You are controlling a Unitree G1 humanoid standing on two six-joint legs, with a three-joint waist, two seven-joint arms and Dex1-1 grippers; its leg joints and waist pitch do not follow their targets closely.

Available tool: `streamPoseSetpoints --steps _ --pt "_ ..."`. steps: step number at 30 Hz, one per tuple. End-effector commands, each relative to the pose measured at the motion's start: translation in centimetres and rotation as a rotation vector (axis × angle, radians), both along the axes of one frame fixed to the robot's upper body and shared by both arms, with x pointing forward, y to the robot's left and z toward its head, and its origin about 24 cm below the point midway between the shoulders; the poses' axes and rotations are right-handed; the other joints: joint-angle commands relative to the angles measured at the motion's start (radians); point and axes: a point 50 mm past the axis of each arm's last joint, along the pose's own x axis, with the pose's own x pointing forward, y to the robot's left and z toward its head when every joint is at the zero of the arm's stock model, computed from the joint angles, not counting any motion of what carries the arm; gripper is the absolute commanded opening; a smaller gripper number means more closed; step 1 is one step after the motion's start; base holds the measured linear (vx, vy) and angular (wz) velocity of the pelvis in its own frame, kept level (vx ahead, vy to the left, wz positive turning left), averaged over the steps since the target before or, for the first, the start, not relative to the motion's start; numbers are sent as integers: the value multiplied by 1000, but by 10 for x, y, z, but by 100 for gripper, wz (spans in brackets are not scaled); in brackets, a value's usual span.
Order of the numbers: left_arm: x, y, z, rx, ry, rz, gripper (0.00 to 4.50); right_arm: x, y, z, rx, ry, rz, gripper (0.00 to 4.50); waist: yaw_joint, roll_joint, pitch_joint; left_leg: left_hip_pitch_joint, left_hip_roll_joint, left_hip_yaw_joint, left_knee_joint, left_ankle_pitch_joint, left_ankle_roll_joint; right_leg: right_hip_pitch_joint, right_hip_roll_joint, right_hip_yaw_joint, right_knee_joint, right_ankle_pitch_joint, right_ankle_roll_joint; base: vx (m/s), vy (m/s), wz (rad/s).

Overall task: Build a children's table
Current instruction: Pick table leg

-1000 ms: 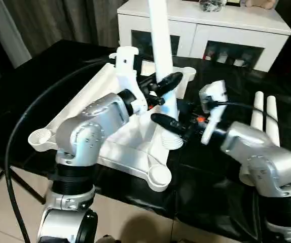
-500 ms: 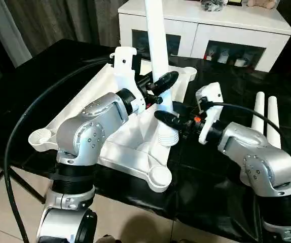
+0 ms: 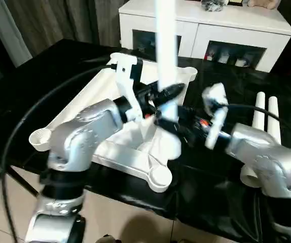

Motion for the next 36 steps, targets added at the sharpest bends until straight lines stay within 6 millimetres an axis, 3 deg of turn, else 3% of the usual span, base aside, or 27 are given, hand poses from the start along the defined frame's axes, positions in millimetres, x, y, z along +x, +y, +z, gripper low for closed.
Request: streamPoseSetpoints --steps 1,4,5,9,10,19,21,28,30,32,36 --pt "-5 1 8 -29 -47 -51 186 -5 1 4 -8 -11 44 391 4 -4 -70 17 36 -9 -85 -177 7 64 -46 30 -65 -223 -205 0 0 0" --pt "-5 5 11 -52 -63 -67 186 -8 1 0 -38 -3 71 392 3 -5 -66 18 35 -10 -87 -205 0 64 -47 30 -72 -281 -183 0 0 0" --pt "-4 6 11 -51 -62 -68 186 -9 1 -1 -35 1 77 367 3 -4 -65 18 35 -10 -88 -213 -3 63 -47 30 -73 -295 -179 0 0 0" --pt "-11 6 6 -15 -77 -130 186 -7 1 3 4 5 67 350 -4 -2 -58 28 35 -14 -95 -294 -26 55 -47 29 -85 -412 -147 0 0 0" --pt "-11 6 6 -15 -77 -130 186 -7 1 3 4 5 67 323 -6 -1 -57 31 35 -15 -95 -316 -32 54 -47 28 -89 -443 -138 0 0 0" --pt "-4 8 4 2 -81 -96 186 -9 5 2 15 7 73 263 -5 0 -60 28 35 -17 -98 -313 -40 53 -47 29 -88 -428 -128 0 0 0" --pt "-4 8 4 4 -82 -94 186 -8 5 2 15 8 72 232 -6 1 -60 29 36 -18 -99 -317 -43 53 -47 28 -88 -429 -129 0 0 0" --pt "-1 9 3 12 -85 -66 186 -5 6 3 15 -2 43 201 -4 0 -61 27 36 -17 -99 -298 -40 55 -47 30 -85 -392 -140 0 0 0" --pt "7 11 0 26 -54 22 186 -1 6 4 8 -23 3 197 -6 0 -61 27 35 -15 -98 -295 -41 54 -46 30 -84 -384 -144 0 0 0" --pt "15 12 -2 40 -18 98 242 3 5 5 1 -44 -35 193 -5 2 -61 28 35 -15 -98 -295 -46 53 -47 30 -83 -384 -146 0 0 0" --pt "28 13 0 1 43 238 267 16 7 6 -21 -91 -155 189 -10 -1 -62 25 31 -15 -96 -290 -52 56 -47 28 -86 -383 -144 0 0 0"
